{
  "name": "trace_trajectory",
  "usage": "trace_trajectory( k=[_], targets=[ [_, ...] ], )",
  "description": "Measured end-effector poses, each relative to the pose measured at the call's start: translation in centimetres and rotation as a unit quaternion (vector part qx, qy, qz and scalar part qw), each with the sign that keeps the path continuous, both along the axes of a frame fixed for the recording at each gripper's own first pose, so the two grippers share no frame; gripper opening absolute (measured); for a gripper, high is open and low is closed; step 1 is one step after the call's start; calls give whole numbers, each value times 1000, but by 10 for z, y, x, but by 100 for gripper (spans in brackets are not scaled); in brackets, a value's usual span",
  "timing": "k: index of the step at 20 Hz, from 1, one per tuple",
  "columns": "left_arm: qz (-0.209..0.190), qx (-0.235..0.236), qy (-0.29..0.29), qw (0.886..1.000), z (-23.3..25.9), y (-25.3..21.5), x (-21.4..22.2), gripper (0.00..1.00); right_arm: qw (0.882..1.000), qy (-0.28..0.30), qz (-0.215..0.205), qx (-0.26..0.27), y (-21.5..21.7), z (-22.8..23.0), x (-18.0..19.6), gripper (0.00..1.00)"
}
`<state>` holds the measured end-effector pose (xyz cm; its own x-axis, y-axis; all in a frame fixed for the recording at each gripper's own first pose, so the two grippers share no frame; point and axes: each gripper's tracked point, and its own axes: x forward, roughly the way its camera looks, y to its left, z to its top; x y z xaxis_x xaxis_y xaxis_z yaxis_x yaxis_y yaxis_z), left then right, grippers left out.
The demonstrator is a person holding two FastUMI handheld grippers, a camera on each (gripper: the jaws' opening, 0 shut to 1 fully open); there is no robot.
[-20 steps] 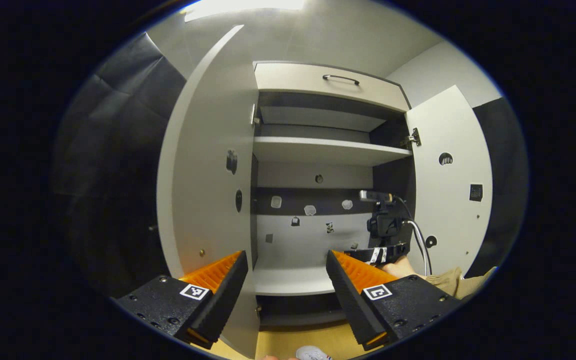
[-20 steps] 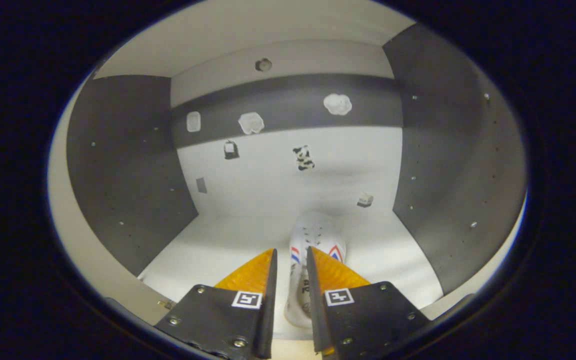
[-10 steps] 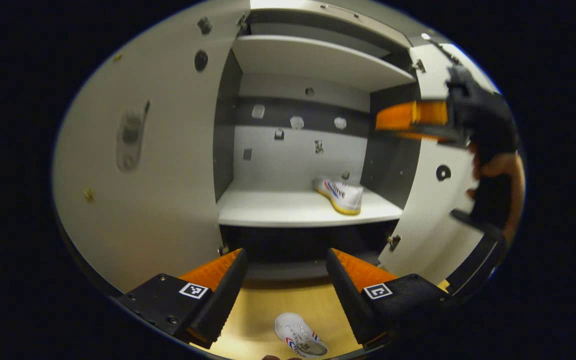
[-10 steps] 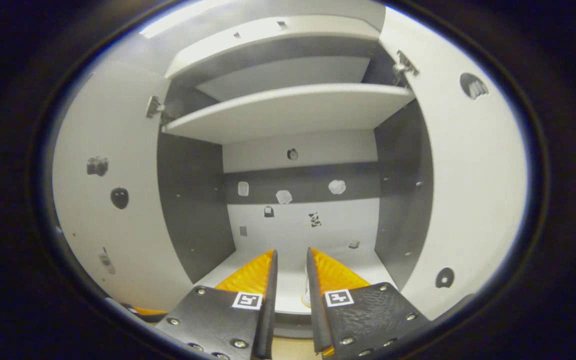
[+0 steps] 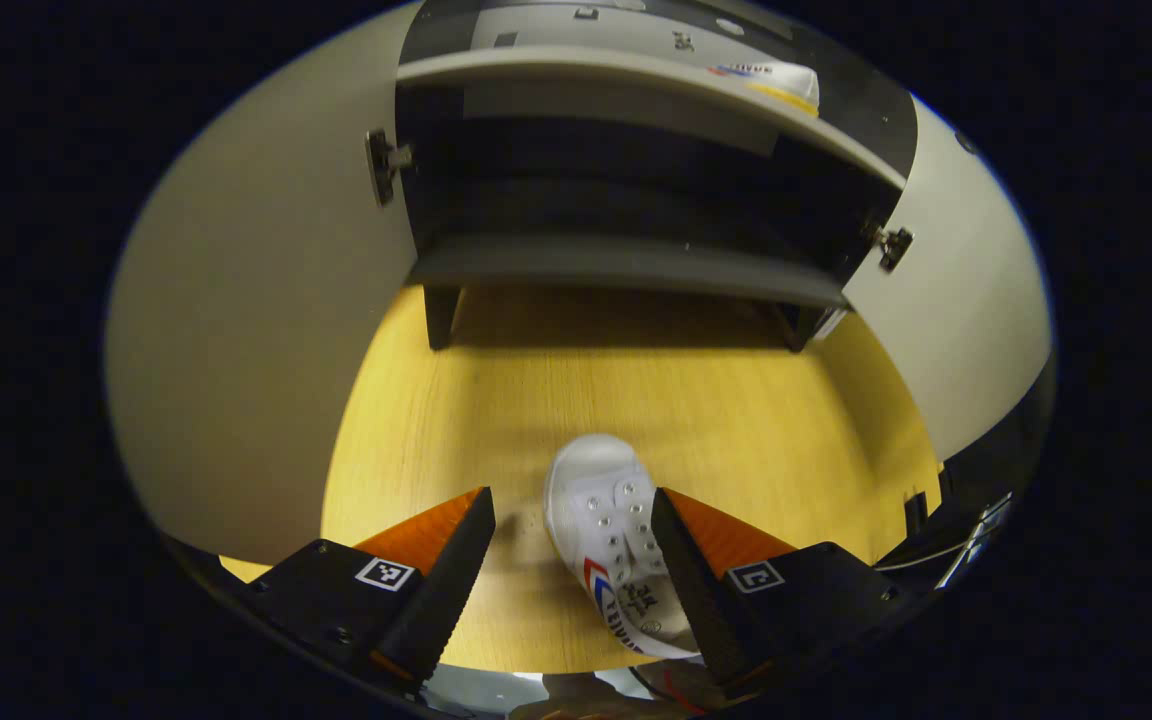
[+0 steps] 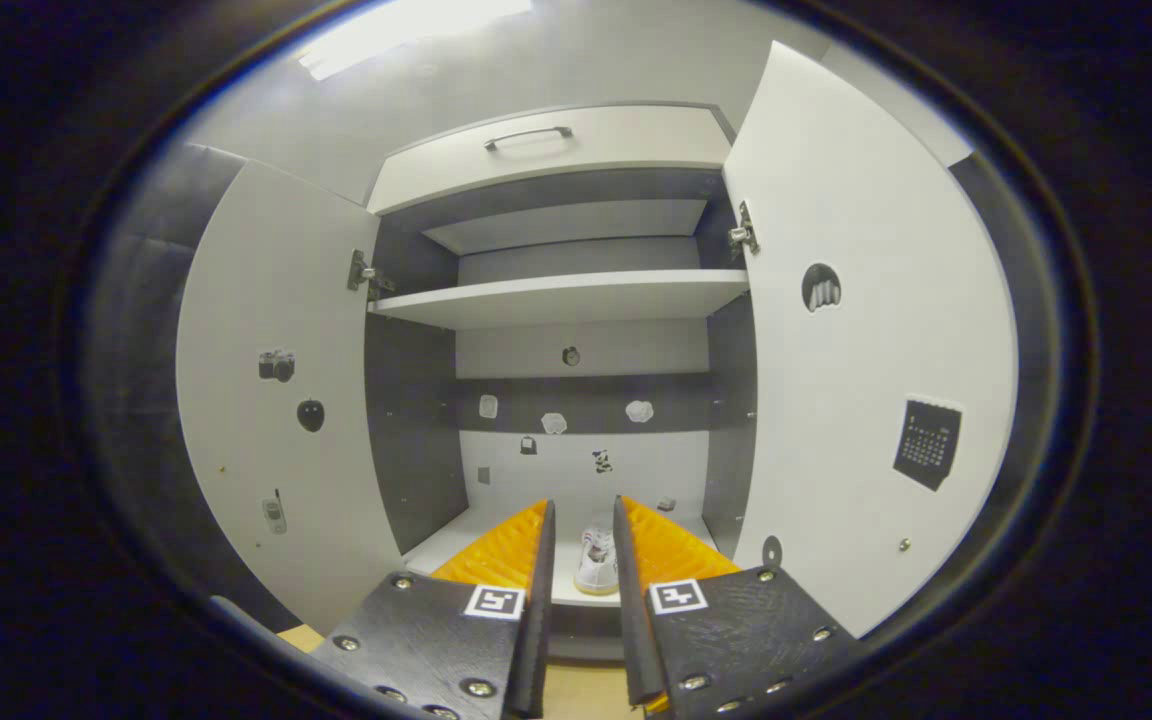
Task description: Grab one shoe with the right hand and put it into the shoe cabinet, grab the other shoe with the left hand and put it into the shoe cabinet; then close the right door with the right hand and the left door with the left hand.
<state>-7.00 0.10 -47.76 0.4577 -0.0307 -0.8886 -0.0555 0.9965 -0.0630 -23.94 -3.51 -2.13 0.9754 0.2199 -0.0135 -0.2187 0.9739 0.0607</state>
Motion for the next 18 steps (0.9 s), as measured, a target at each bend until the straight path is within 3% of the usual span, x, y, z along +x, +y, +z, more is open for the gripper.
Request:
trace_trajectory(
  k=[5, 6, 7, 8, 9, 12, 13, 15, 18],
  targets=[
    [4, 5, 81, 997, -58, -4, -42, 97, 1000, -7, 4, 9, -9, 10, -17, 24],
    [7, 6, 93, 996, -65, -3, -46, 97, 1000, -7, 5, 9, -8, 10, -19, 31],
    [12, -1, 99, 995, -70, -5, -49, 96, 1000, -8, 7, 8, -10, 11, -21, 32],
    [18, -9, 101, 995, -74, -9, -48, 95, 1000, -8, 6, 6, -11, 10, -23, 24],
    [22, -20, 104, 994, -75, -12, -49, 94, 1000, -7, 6, 3, -14, 9, -24, 24],
    [21, -34, 106, 994, -77, -16, -46, 78, 1000, -8, 8, 7, -14, 10, -28, 32],
    [18, -45, 107, 993, -78, -21, -46, 81, 1000, -11, 9, 9, -14, 11, -28, 32],
    [22, -51, 114, 992, -79, -24, -46, 53, 1000, -13, 10, 9, -14, 12, -31, 32],
    [53, -53, 129, 989, -74, -21, -45, 44, 1000, -10, 7, 9, -18, 9, -33, 32]
  ],
)
